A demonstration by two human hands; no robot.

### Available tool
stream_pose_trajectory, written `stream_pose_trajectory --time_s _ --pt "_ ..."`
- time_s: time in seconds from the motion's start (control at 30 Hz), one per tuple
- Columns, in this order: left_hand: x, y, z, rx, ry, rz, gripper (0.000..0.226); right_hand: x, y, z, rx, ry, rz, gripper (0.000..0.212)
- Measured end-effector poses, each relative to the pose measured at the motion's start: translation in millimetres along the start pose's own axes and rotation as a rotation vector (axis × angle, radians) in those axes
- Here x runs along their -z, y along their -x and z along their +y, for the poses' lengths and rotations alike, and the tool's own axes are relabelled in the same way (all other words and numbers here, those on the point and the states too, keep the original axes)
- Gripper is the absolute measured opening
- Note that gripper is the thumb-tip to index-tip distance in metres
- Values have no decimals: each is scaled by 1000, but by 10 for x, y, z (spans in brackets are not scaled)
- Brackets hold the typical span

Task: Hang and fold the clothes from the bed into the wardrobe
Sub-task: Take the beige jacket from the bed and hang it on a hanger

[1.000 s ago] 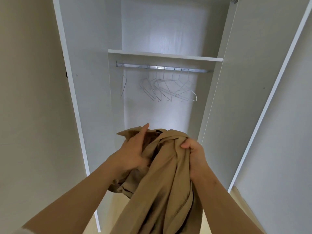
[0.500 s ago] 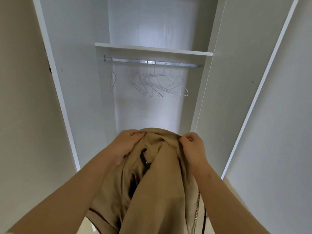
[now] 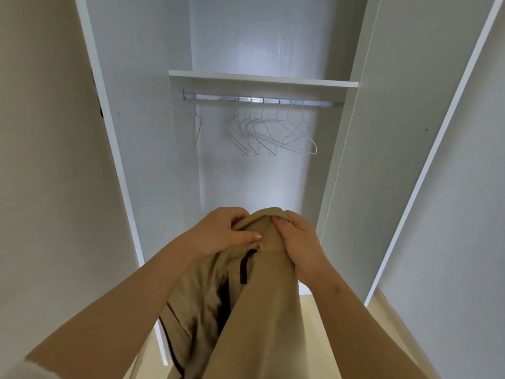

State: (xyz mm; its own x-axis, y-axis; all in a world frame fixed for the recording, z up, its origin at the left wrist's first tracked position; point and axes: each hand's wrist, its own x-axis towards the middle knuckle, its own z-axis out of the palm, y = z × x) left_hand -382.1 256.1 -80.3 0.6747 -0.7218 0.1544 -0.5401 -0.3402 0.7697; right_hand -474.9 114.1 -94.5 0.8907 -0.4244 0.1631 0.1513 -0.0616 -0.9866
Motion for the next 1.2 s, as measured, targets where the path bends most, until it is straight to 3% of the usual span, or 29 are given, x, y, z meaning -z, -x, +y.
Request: stream_pose_trajectory --time_s 0.13,0.23,0.33,0.37,0.53,0.67,0.83,0.9,1.0,1.1,1.2 --pt "-67 27 -253 58 -226 82 22 16 -21 -98 89 -2 51 27" --pt "-173 74 -405 274 -320 63 48 76 -50 -155 110 -61 79 28" --pt "-285 94 -514 391 -367 67 26 126 -94 -191 102 -74 93 30" --pt "-294 99 -515 405 -268 99 23 157 -107 -190 93 -81 108 28" --pt "-261 63 -304 558 694 335 19 429 -144 -110 -1 50 228 25" --pt "-199 -96 37 484 885 388 22 612 -98 -42 -164 72 161 23" --pt "-266 -380 505 388 641 314 21 657 -19 1 -206 127 -292 49" --pt "-366 -471 655 314 490 282 15 661 -9 42 -250 163 -397 41" --pt "-454 -550 718 185 294 318 15 755 -55 94 -246 139 -318 10" --pt "-530 -535 627 96 84 430 9 895 -115 133 -248 -148 -135 12" --pt "-630 -478 362 28 134 669 47 973 -200 135 -241 -322 -74 17"
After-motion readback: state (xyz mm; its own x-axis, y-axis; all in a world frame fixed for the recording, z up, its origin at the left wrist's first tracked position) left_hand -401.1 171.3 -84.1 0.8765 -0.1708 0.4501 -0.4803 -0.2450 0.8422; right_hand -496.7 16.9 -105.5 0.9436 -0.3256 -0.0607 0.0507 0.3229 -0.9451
